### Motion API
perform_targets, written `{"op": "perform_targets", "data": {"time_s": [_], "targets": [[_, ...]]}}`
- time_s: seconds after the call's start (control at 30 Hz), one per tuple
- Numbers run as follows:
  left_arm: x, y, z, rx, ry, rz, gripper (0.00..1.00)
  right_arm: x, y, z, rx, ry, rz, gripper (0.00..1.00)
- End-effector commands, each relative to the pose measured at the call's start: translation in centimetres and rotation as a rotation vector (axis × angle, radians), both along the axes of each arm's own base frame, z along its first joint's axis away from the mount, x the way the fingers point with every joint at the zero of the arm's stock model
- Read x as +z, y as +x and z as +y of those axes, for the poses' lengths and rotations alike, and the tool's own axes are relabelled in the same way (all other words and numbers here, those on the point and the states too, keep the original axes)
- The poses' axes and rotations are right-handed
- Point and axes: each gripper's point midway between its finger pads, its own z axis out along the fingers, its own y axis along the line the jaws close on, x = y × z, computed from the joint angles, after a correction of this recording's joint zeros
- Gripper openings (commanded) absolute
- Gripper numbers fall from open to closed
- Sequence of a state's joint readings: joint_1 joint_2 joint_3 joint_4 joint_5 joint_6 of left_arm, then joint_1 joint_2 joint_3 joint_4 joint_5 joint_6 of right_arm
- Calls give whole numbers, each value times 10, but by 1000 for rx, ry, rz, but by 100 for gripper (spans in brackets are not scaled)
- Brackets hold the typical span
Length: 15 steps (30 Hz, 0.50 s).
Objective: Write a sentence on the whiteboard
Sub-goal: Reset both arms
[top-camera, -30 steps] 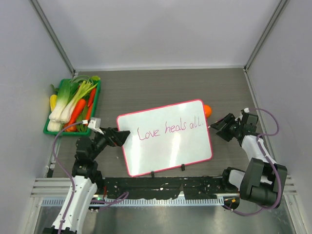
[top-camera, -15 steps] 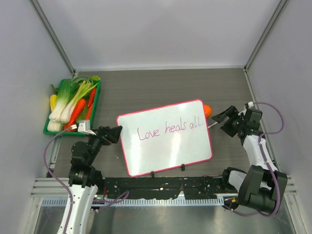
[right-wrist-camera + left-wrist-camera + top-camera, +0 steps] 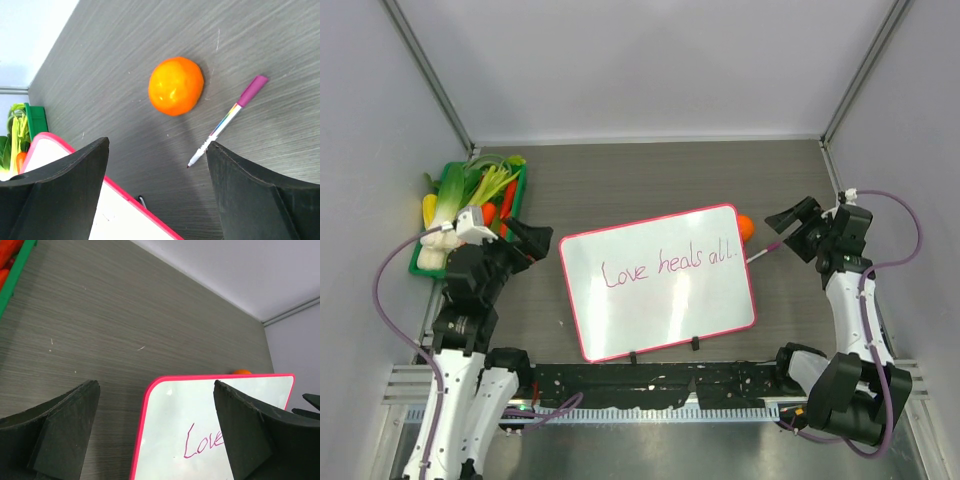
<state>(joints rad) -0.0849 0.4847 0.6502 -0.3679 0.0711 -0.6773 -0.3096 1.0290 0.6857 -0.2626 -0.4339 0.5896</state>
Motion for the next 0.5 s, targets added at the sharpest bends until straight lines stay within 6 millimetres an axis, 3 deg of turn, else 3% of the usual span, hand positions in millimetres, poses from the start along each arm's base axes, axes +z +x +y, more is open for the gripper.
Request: {"op": "perform_targets", "data": {"time_s": [0.0,0.23,0.47], "targets": [[12,2,-10,-58,-4,77,100,40,10,-5,-16,-28,-99,84],[20,9,-27,-158,-15,105,100,80,16,11,59,-22,-215,88],[-1,19,-33,-191,-19,191,100,116,15,50,150,-110,-324,98]]}}
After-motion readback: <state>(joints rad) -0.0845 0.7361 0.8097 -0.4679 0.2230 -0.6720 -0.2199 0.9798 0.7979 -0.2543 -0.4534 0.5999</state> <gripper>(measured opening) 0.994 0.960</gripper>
